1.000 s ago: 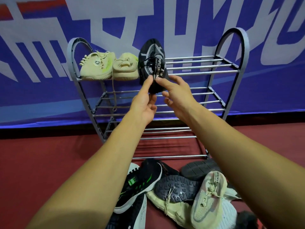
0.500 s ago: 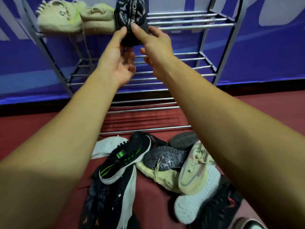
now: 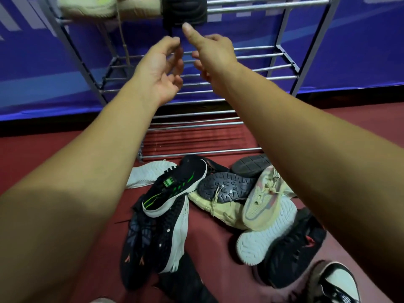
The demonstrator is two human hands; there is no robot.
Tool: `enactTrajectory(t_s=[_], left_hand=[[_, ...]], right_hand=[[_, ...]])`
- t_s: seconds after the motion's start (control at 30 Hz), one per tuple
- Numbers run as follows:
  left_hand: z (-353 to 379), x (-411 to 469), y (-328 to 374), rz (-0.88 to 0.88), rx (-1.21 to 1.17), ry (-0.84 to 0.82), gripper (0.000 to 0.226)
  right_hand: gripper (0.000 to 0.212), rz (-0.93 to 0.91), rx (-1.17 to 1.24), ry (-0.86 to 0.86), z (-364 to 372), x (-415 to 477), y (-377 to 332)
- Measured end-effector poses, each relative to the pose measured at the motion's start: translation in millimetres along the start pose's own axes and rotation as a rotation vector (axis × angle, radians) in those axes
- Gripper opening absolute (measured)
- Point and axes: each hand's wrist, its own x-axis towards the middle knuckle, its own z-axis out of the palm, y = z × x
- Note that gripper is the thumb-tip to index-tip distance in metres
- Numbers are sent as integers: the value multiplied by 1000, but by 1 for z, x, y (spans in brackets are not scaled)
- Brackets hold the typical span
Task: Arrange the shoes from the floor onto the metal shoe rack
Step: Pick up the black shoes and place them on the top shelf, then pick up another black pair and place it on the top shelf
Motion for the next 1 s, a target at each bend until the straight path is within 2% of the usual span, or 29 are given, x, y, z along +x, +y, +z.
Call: enactTrajectory(t_s=[0.13, 0.27, 0.33, 0.43, 0.53, 0.63, 0.73, 0.8, 1.0], left_hand=[[-9, -4, -12, -63, 59, 57, 13], [-17, -5, -27, -97, 169, 72, 11], [-21, -5, -40, -132, 258, 57, 8], [-23, -7, -63, -198, 378, 32, 9], [-21, -8, -84, -220, 496, 5, 8], [-21, -13, -103, -221, 666, -40, 9], [-32, -22, -118, -202, 899, -126, 8], [-43, -26, -128, -226, 1011, -171, 7], [-73, -33, -146, -310, 1165, -174, 7]], right_hand=[[31, 105, -29, 7, -9, -10, 11], [31, 153, -41, 26, -21, -14, 22], [22, 188, -80, 18, -27, -19, 31], [23, 257, -132, 2, -42, -27, 50], [35, 299, -229, -38, -63, -35, 70], [28, 327, -357, -90, -81, -43, 84], [37, 371, -439, -122, -95, -48, 101], [34, 415, -467, -152, -99, -51, 113], [29, 516, -608, -283, -84, -68, 152]])
